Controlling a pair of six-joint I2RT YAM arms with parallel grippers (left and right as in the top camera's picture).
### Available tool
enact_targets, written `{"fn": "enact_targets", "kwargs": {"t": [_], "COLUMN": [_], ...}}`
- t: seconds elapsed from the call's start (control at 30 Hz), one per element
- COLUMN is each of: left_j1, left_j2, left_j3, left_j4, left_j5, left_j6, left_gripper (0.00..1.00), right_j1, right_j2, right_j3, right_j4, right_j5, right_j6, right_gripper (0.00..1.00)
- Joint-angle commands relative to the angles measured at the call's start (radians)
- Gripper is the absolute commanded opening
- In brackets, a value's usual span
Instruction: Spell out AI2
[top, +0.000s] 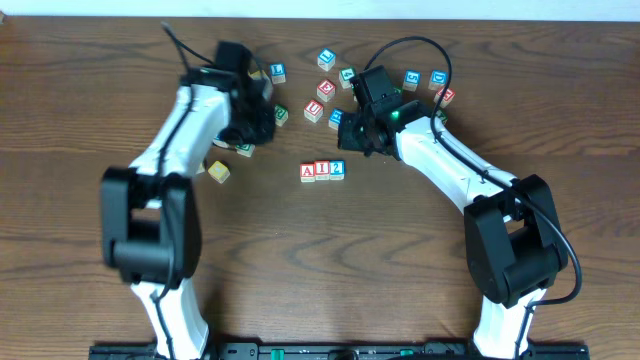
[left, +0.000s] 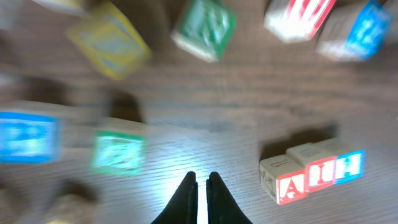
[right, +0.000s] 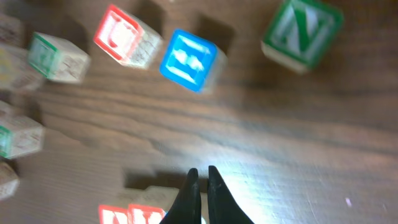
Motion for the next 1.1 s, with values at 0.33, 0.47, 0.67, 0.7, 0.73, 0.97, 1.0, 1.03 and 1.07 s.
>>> {"fn": "enact_targets", "kwargs": {"t": [0.33,0.47,0.67,0.7,0.73,0.97,1.0,1.03,1.07], "left_j1": [0.074,0.074,0.074,0.074,0.074,0.074,0.074,0.074,0.074], "left_j2": [-0.327,-0.328,-0.328,-0.328,-0.328,-0.328,-0.328,-0.328,-0.328], "left_j3": [0.043,0.043,0.042,0.042,0.042,0.042,0.042,0.042,0.042], "left_j4": [-0.003,-0.015,-0.020,-0.022,-0.025,-0.025,-0.025,-0.025,-0.025], "left_j5": [-0.138,-0.138,-0.183,-0.190,-0.190,-0.190,-0.190,-0.190,-0.190], "left_j6": [-0.039,-0.039,-0.038,-0.038,-0.038,-0.038,-0.038,-0.038,-0.038], "left_gripper": [0.08,0.08,0.08,0.08,0.08,0.08,0.08,0.08,0.08], "right_j1": [0.095,0.097,0.098,0.098,0.098,0.098,0.098,0.098,0.098], "right_j2": [0.066,0.087,0.120,0.122,0.123,0.123,0.123,0.123,0.123], "right_j3": [-0.003,-0.003,-0.003,-0.003,-0.003,-0.003,-0.003,-0.003,-0.003], "right_j4": [0.116,0.117,0.112,0.112,0.112,0.088,0.085,0.083,0.080], "right_j5": [0.008,0.000,-0.049,-0.051,-0.052,-0.060,-0.064,-0.066,-0.074], "right_j6": [0.001,0.014,0.013,0.013,0.013,0.013,0.013,0.013,0.013], "right_gripper": [0.01,0.01,0.01,0.01,0.01,0.01,0.01,0.01,0.01]}}
